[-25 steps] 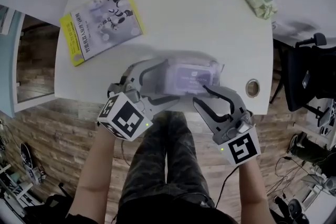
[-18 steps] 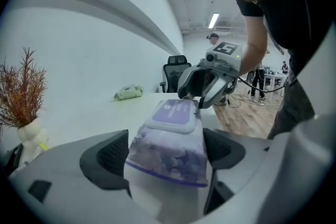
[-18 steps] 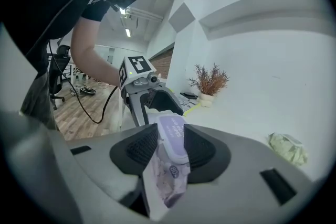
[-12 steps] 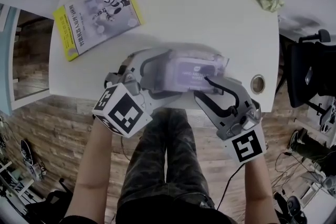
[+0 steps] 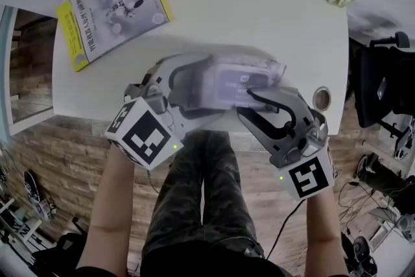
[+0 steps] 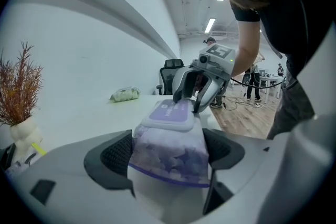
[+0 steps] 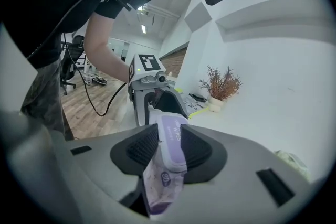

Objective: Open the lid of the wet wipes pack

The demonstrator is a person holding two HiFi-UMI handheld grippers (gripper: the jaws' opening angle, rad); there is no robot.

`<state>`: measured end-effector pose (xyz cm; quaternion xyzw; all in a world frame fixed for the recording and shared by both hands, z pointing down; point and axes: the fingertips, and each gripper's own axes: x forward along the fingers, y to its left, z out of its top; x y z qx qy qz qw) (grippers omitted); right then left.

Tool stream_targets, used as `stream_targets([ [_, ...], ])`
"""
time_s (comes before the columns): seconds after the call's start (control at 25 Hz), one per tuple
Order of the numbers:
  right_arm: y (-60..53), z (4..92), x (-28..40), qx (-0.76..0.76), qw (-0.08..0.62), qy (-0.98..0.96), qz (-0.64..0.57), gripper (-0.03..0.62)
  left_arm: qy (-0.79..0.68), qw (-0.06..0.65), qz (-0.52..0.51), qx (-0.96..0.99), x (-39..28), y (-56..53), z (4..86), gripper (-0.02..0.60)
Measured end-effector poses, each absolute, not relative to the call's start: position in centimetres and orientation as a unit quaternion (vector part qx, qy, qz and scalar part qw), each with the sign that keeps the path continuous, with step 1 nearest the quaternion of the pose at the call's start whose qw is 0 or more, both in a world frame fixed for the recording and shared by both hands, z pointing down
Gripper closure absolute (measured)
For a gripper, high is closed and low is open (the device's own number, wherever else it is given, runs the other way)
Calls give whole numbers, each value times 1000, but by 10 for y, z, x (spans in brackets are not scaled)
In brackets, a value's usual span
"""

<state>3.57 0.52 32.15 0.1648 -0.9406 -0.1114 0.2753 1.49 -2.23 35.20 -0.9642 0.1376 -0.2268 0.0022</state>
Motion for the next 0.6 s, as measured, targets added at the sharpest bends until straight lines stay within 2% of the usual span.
stream_targets([
  [0.28,5,323,29,143,270,-946,-109,454,133,-2,-230,-964,15,-22,353,160],
  [0.6,2,321,32,141,227,-963,-22,459,132,-2,-229,-964,16,-22,353,161],
])
